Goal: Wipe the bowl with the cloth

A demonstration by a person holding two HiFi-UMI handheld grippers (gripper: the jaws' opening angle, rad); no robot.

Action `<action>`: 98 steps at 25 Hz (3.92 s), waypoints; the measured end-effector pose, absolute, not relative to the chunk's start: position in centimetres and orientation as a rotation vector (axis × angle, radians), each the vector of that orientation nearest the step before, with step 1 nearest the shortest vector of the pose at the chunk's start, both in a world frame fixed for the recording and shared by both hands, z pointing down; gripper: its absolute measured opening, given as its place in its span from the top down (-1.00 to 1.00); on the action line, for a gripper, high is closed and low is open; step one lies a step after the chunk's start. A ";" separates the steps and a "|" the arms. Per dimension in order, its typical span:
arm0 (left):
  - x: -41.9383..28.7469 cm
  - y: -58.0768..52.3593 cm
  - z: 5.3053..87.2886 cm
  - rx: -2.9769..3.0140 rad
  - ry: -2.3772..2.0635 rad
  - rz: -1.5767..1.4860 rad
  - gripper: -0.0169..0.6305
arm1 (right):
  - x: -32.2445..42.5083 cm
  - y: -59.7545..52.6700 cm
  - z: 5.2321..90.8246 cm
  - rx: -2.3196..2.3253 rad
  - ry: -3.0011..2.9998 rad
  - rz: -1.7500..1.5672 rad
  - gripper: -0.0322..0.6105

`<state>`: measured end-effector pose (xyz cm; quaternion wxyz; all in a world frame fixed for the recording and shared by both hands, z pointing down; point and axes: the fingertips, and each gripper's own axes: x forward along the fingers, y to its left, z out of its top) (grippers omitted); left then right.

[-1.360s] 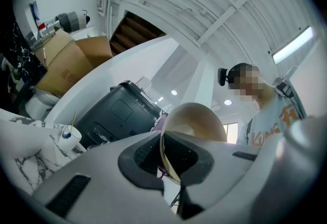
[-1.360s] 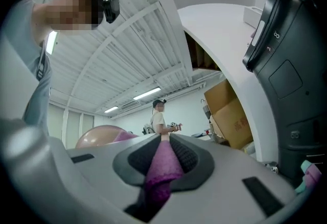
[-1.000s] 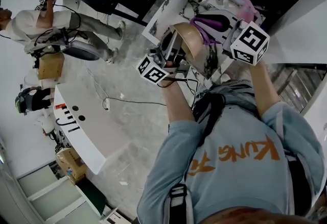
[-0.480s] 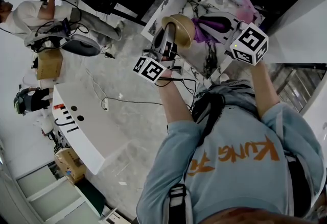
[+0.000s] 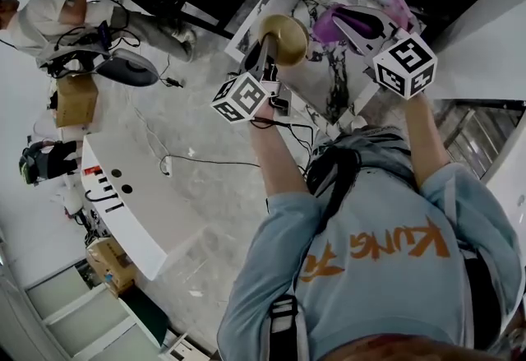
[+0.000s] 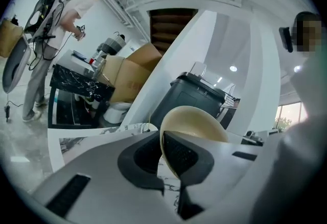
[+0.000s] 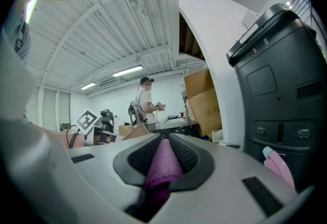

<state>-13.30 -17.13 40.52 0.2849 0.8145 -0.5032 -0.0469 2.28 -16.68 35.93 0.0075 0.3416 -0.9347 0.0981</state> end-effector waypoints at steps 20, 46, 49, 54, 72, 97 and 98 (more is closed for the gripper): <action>-9.2 -19.4 50.8 2.097 -1.125 0.585 0.86 | 5.3 -18.2 40.9 1.401 -2.620 0.410 0.69; 0.4 -19.7 69.9 2.028 -0.617 1.149 0.86 | 11.7 -14.9 45.5 1.760 -2.262 0.569 0.69; 0.6 -19.9 71.1 2.025 -0.615 1.160 0.86 | 11.7 -14.7 45.7 1.763 -2.251 0.574 0.69; 0.0 -19.8 72.4 2.040 -0.640 1.185 0.86 | 11.0 -14.0 46.3 1.752 -2.245 0.588 0.69; -1.4 -21.6 69.1 2.142 -0.673 1.068 0.85 | 8.5 -13.8 45.4 1.727 -2.258 0.530 0.69; -13.4 -26.9 40.7 2.486 -1.230 0.182 0.85 | 0.6 -20.3 34.1 1.739 -2.460 0.146 0.69; -13.7 -26.9 39.5 2.503 -1.252 0.155 0.86 | 0.3 -20.7 33.2 1.731 -2.475 0.112 0.69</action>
